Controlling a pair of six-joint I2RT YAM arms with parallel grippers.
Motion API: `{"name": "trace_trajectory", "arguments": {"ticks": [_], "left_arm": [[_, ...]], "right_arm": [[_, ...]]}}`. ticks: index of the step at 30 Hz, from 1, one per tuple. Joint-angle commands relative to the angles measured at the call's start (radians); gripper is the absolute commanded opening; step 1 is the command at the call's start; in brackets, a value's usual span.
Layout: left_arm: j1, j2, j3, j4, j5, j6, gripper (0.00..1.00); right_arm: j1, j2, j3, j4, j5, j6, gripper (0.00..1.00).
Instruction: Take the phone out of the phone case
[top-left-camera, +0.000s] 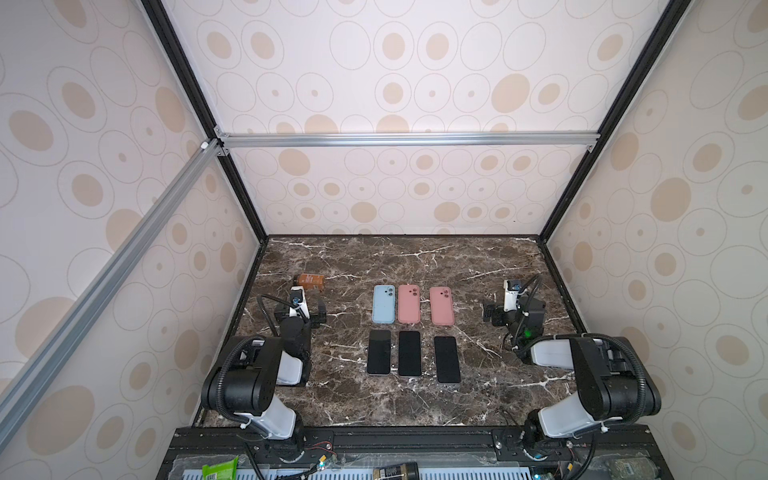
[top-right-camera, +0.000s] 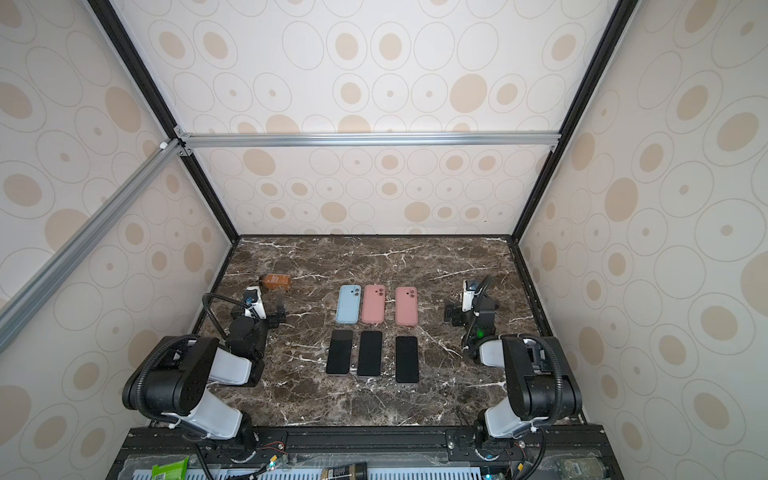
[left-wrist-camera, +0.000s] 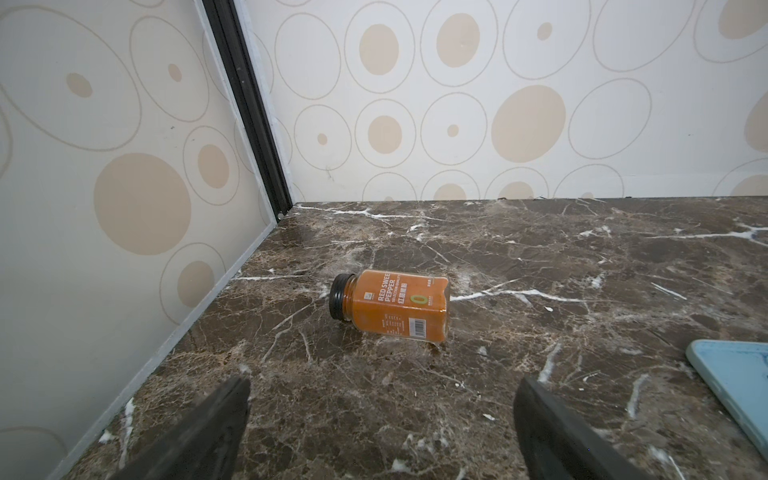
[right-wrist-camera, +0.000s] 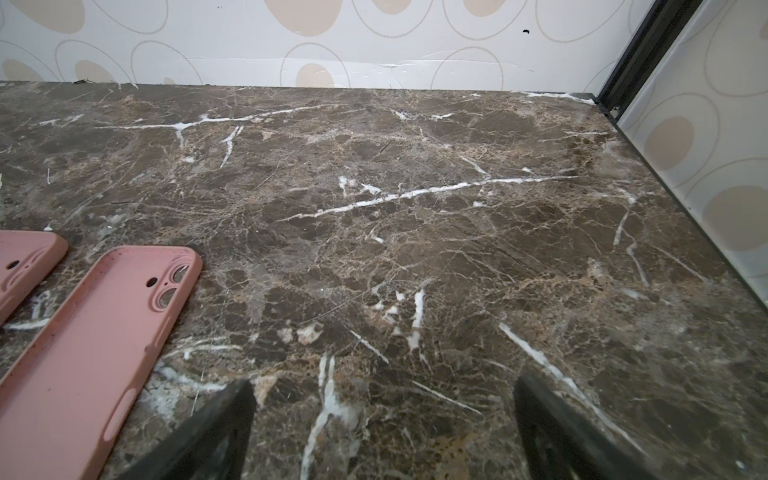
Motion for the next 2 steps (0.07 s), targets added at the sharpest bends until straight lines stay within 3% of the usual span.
{"name": "trace_trajectory", "arguments": {"ticks": [1,2], "left_arm": [[0.009,-0.003,0.005,0.018,0.014,-0.008,0.99],[0.009,-0.003,0.007,0.018,0.016,-0.006,0.99]], "right_arm": [[-0.003,0.007,0.011,0.003,-0.012,-0.011,1.00],[-0.002,0.007,0.010,0.002,-0.013,-0.011,1.00]]}}
